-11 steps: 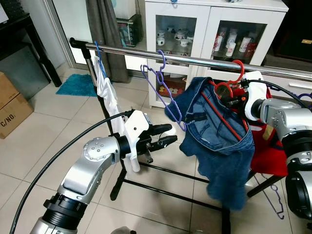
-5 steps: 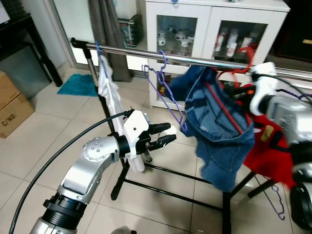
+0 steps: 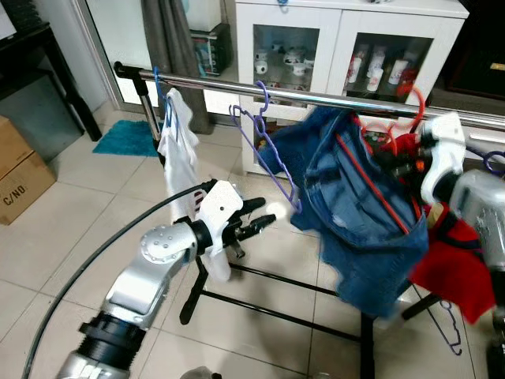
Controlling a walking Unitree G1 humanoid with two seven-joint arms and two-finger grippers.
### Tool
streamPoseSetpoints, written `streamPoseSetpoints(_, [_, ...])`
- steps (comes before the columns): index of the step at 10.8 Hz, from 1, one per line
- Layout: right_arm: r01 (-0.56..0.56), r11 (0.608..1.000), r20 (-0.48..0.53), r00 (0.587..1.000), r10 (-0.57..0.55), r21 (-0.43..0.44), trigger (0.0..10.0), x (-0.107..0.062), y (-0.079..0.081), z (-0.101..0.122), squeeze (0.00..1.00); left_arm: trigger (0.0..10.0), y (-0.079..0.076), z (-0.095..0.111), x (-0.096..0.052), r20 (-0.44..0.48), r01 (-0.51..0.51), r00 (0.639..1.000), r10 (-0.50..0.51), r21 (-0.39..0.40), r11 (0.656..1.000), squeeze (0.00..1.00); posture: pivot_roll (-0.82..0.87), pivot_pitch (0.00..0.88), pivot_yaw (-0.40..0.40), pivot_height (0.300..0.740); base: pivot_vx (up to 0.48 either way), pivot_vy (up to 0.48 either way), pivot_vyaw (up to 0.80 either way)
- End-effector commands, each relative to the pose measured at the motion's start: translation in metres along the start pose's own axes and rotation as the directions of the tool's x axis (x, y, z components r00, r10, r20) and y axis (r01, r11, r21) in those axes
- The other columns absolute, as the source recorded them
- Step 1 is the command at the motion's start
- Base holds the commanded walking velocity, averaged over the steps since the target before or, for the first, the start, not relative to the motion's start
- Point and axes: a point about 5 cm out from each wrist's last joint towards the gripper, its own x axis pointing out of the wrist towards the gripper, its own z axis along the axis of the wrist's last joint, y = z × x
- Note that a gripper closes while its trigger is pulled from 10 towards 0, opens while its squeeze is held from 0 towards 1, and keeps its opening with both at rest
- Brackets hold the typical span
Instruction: Hang hanger
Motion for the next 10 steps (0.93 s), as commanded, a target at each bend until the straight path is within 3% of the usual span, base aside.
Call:
streamPoseSetpoints(1, [0.01,1.0,0.055,0.998,-0.01,-0.011,0.0,-0.008,0.01,0.005,0.0,10.0,0.006,-0.002,0.0,0.003,-0.061,0.998,0.061,0.002,0.998,0.0,-0.09,0.0,0.046,0.74,0.0,0.0,0.0])
streamPoseSetpoints(4, [0.06,0.998,0.099,0.993,-0.063,0.025,0.0,-0.022,0.033,-0.01,0.0,10.0,0.008,-0.006,-0.001,0.0,-0.107,0.994,0.107,-0.015,0.994,0.0,-0.09,0.0,0.042,0.74,0.0,0.0,0.0])
streamPoseSetpoints(6, [0.169,0.984,0.09,0.981,-0.173,0.057,0.0,-0.033,0.045,-0.032,0.0,10.0,0.007,-0.012,-0.002,-0.011,-0.118,0.993,0.118,-0.02,0.993,0.0,-0.09,0.0,0.039,0.74,0.0,0.0,0.0])
streamPoseSetpoints(10, [0.203,0.978,0.082,0.975,-0.207,0.054,0.0,-0.031,0.063,-0.046,0.0,10.0,0.006,-0.013,-0.001,-0.013,-0.122,0.993,0.121,-0.022,0.992,0.0,-0.09,0.0,0.033,0.74,-0.122,0.0,0.0])
